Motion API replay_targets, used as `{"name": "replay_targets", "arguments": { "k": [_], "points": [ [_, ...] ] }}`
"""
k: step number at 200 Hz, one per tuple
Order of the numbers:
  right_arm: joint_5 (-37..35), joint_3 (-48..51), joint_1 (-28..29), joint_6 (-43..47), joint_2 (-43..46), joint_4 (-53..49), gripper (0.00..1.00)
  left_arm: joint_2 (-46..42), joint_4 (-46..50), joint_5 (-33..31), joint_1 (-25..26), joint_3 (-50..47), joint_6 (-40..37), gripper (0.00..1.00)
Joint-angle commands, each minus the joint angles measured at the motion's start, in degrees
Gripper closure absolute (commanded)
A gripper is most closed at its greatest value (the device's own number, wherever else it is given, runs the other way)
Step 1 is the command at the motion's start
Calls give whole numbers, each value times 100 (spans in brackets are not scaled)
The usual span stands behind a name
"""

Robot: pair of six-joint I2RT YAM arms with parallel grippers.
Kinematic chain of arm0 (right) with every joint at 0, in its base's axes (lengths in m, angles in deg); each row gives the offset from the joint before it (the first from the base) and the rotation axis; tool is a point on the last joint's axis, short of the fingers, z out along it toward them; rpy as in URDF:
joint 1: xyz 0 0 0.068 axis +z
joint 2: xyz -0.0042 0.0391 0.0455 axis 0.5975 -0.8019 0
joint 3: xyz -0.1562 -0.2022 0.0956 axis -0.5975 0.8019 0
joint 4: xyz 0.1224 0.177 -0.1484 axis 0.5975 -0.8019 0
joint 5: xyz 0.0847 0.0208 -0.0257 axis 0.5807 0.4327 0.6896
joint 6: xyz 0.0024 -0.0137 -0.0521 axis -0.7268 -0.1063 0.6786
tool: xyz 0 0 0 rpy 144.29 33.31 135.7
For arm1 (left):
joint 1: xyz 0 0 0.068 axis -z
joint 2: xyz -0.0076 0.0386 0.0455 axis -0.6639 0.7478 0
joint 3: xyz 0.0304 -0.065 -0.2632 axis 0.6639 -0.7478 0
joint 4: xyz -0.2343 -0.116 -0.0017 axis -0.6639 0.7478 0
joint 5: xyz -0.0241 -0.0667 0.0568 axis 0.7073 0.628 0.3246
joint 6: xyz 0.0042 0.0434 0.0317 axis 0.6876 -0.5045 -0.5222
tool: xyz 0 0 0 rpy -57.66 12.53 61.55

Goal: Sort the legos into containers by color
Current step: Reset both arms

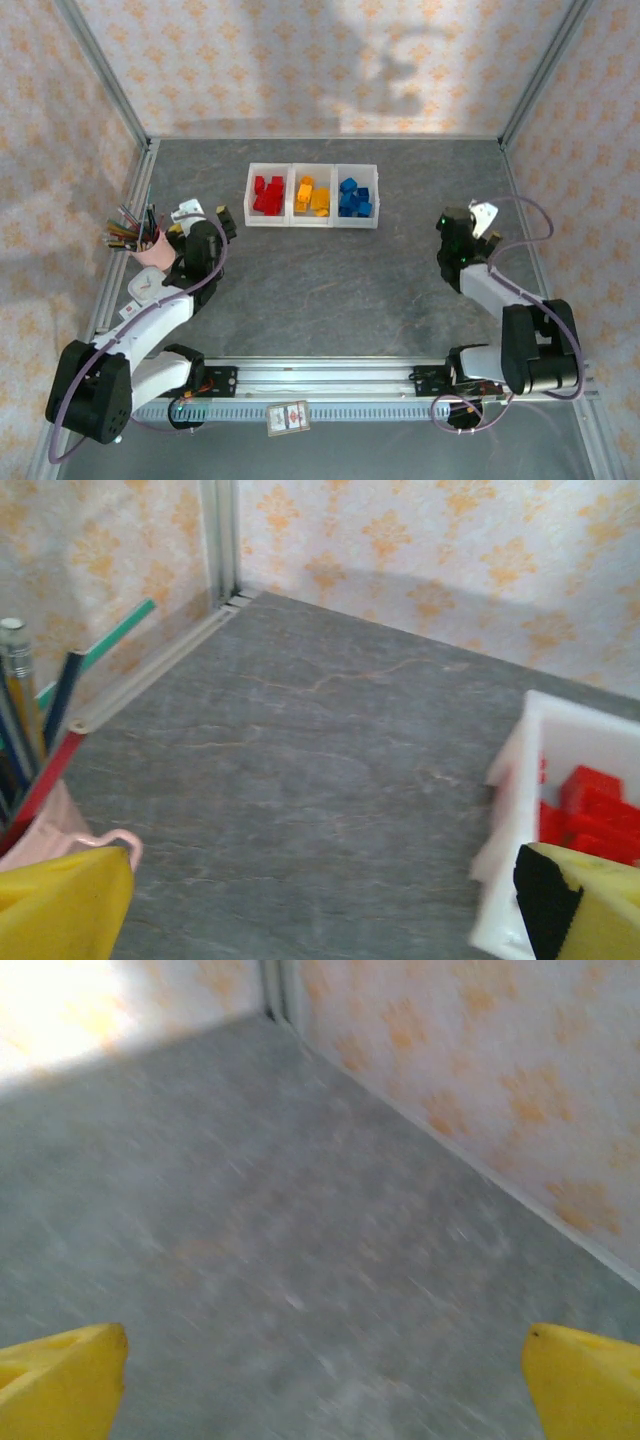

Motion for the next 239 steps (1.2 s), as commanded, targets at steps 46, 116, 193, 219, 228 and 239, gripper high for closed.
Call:
{"name": "replay_targets", "arguments": {
  "k": [46,116,193,219,228,239],
  "points": [
    [1369,523,-158,899,-1088,3463,0,1177,-4066,938,-586,-1140,-1462,1],
    [2325,1383,-275,1101,-1305,5018,0,2500,-5922,2038,-1031,-1617,-1558,0],
    [2686,1410,-420,1100,-1279,5075,0,2689,-5758,1834,-1308,-1408,-1179,0],
    [2683,1412,-420,1100,-1272,5065,0,2698,-5747,1843,-1308,-1390,-1187,0],
    [2687,1408,-420,1100,-1271,5063,0,2692,-5723,1840,-1308,-1381,-1187,0],
    [2687,1408,-419,1106,-1280,5060,0,2709,-5776,1844,-1308,-1389,-1191,0]
  ]
}}
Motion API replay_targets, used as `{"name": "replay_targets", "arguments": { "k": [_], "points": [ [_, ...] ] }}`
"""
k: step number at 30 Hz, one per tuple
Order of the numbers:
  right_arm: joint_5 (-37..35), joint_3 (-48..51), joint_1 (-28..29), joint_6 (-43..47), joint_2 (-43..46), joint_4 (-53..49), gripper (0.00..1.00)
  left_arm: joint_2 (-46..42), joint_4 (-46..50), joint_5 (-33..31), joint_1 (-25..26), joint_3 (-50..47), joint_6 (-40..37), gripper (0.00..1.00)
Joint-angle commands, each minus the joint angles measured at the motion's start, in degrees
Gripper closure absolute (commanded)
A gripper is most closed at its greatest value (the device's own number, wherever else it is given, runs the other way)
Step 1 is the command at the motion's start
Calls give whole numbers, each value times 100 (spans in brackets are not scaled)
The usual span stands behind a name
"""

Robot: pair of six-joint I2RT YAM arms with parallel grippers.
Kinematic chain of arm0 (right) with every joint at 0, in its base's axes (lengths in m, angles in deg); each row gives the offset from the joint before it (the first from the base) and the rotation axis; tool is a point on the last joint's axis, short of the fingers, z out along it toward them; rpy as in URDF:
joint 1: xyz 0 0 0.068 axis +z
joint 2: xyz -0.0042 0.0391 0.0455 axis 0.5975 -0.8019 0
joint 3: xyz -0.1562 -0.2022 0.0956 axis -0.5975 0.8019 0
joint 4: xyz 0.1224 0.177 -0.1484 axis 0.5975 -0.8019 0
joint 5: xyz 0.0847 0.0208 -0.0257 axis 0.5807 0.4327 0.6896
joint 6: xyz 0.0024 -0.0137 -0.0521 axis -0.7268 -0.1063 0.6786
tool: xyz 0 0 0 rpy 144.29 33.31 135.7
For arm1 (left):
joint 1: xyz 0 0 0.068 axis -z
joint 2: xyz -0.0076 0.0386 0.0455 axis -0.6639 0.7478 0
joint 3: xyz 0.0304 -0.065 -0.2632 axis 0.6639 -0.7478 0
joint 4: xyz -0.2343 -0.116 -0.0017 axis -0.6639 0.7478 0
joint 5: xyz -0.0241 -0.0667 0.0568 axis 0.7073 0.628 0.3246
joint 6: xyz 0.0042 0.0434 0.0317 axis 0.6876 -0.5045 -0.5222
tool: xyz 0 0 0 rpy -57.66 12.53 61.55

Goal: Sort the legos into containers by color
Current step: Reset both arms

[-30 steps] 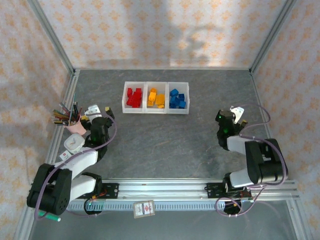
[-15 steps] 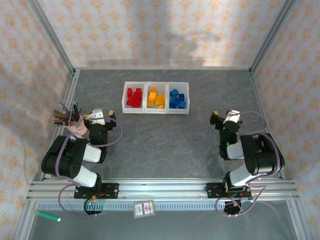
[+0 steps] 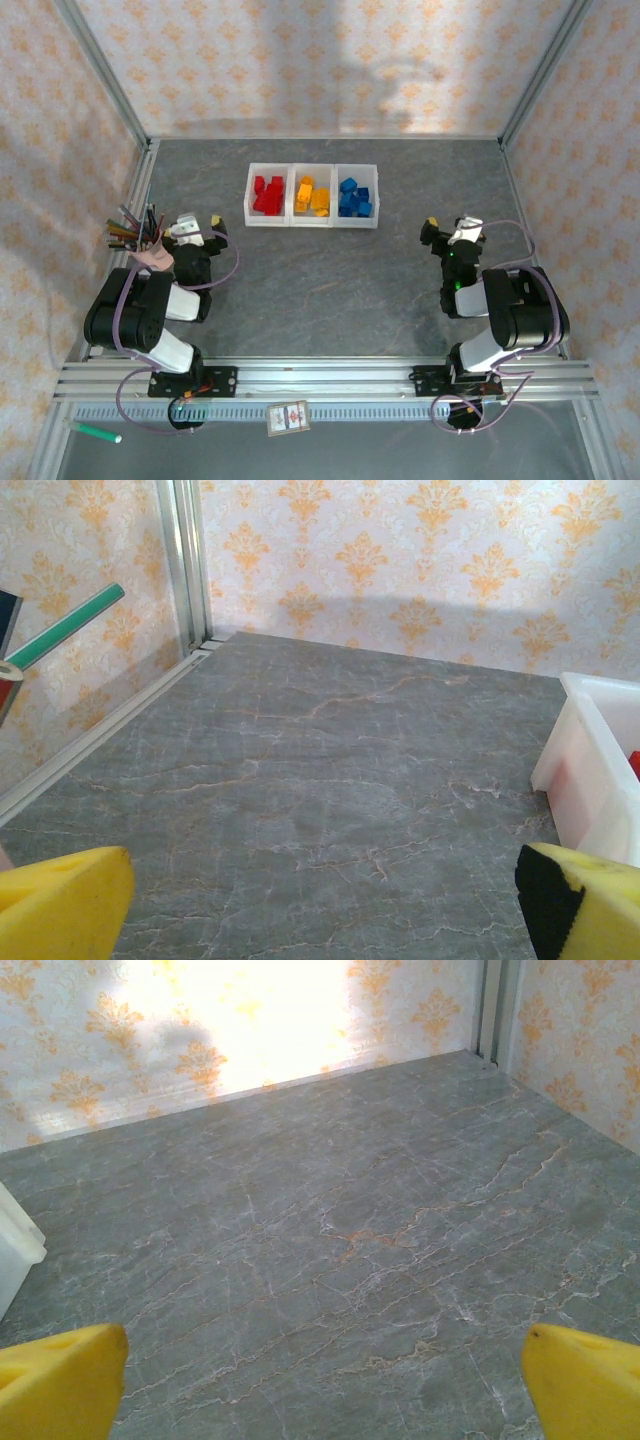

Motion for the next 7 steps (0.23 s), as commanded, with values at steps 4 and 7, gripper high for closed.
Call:
{"name": "replay_targets", "arguments": {
  "k": [4,7],
  "points": [
    [38,-166,15,31,9,122,0,13,-240,61,-20,49,75,0],
    [38,-110,15,35,42,202,0,8,-214,111,-20,66,66,0]
  ]
}}
